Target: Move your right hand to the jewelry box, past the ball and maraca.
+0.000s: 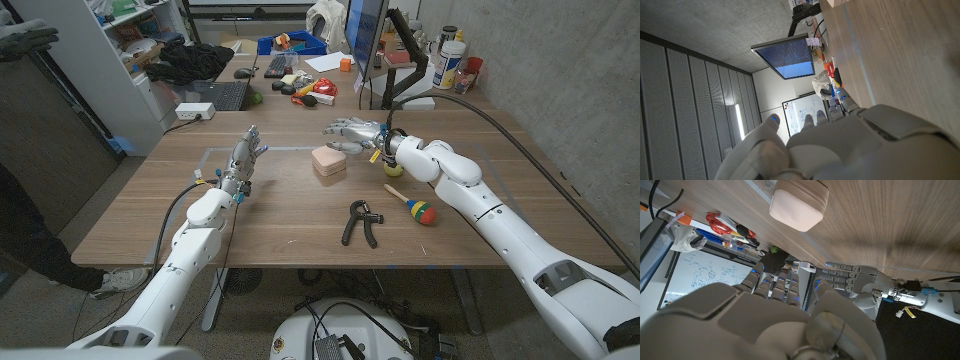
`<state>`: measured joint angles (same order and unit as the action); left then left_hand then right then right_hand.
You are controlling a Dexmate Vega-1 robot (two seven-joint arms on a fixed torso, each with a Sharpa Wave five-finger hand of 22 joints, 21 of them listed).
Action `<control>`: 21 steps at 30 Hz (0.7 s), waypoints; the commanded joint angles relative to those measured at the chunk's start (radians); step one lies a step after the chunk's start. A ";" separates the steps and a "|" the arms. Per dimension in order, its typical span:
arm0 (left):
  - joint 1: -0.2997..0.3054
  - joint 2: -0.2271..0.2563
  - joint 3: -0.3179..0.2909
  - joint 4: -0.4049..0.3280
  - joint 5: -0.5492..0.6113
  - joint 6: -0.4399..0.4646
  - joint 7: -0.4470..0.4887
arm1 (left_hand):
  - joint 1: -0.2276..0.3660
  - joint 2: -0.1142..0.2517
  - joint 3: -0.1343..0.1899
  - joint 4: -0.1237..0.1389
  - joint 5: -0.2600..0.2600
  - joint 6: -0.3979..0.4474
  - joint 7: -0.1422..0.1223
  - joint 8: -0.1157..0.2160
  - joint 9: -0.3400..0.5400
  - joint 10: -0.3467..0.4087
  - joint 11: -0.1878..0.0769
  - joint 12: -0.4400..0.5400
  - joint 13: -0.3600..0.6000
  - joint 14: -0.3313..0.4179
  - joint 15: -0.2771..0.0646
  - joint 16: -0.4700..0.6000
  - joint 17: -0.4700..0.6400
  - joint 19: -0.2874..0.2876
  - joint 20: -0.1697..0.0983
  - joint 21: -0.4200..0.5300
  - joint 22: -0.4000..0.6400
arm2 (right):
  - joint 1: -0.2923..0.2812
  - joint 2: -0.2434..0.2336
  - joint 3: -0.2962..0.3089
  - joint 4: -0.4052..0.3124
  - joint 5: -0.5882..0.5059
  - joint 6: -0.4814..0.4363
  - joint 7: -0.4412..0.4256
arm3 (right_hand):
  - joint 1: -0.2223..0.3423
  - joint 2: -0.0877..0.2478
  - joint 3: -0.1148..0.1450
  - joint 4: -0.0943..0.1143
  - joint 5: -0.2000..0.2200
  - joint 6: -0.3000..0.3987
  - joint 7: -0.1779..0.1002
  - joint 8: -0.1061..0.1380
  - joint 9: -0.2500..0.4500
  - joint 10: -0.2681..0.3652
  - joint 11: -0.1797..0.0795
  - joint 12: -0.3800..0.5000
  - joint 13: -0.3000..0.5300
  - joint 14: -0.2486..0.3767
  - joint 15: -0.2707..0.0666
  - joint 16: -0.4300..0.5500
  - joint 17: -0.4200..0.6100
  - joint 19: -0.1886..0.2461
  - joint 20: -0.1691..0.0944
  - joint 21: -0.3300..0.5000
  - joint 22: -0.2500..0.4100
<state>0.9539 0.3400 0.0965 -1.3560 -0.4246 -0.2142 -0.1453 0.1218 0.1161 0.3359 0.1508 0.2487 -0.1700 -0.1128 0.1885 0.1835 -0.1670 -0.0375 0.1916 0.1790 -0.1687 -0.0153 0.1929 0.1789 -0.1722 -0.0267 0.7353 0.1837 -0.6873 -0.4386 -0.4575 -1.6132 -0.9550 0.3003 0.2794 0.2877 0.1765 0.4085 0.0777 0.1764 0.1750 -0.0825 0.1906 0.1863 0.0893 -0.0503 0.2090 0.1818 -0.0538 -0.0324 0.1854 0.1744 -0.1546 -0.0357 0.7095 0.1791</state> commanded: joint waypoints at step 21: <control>-0.008 0.000 -0.001 0.022 -0.003 -0.004 -0.011 | -0.009 0.007 -0.005 0.007 -0.001 -0.025 0.002 -0.003 0.004 -0.024 0.005 -0.001 0.005 -0.041 0.010 -0.004 0.005 -0.090 0.004 -0.007 0.004 | 0.031 0.010 -0.034 0.036 -0.016 -0.009 0.034 | -0.017 -0.006 -0.012 0.015 0.000 0.019 -0.027 0.006 0.002 0.010 0.001 0.006 0.004 -0.003 -0.011 0.008 0.005 0.002 -0.011 -0.008 0.004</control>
<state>0.9479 0.3403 0.0965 -1.3421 -0.4261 -0.2142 -0.1533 0.1218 0.1161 0.3335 0.1531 0.2487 -0.1699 -0.1128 0.1886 0.1835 -0.1669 -0.0376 0.1916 0.1791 -0.1735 -0.0105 0.1929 0.1788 -0.1721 -0.0267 0.7354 0.1837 -0.6646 -0.4320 -0.4807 -1.5856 -0.9654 0.2966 0.2998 0.2792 0.1680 0.3988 0.0872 0.1764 0.1876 -0.1020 0.1906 0.1863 0.0877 -0.0517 0.2090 0.1840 -0.0573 -0.0360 0.1854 0.1744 -0.1546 -0.0357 0.7025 0.1790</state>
